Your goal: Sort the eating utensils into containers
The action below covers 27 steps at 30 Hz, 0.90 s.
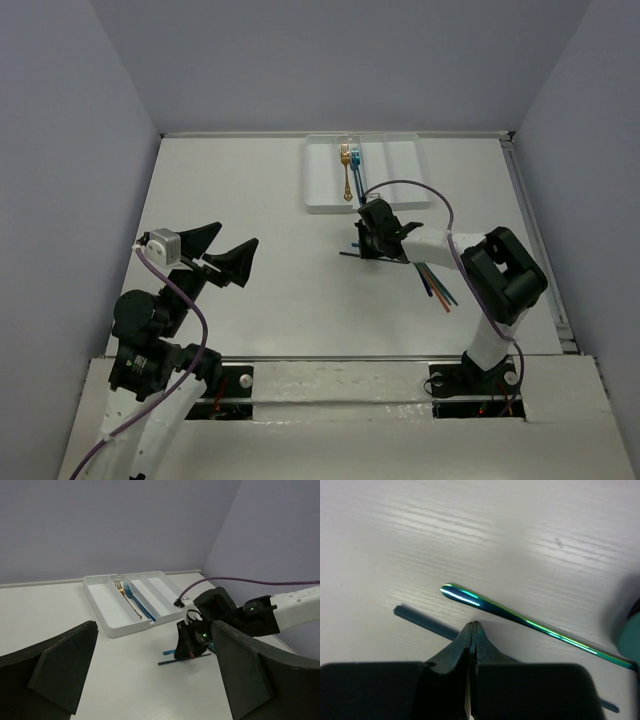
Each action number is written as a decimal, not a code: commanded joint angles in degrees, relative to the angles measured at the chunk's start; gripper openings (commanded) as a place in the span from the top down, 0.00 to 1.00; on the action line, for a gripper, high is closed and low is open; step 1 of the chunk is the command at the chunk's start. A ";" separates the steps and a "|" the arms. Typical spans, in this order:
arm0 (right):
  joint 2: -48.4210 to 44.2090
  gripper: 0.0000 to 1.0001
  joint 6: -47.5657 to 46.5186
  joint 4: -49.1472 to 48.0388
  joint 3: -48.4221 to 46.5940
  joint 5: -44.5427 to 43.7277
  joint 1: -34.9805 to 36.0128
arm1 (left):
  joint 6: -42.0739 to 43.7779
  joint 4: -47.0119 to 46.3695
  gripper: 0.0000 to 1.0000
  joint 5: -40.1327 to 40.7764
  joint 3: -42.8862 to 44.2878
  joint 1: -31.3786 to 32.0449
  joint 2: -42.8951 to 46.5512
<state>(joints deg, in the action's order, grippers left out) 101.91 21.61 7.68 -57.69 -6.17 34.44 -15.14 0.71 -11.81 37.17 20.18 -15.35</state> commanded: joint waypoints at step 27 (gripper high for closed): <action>-19.35 0.30 12.29 8.57 7.59 -8.31 16.37 | -0.16 -2.64 0.01 -0.84 1.50 0.29 -0.73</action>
<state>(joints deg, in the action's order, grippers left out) 89.49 28.12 13.41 -51.40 -8.67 50.43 -15.16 0.71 -11.88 37.17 20.18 -15.64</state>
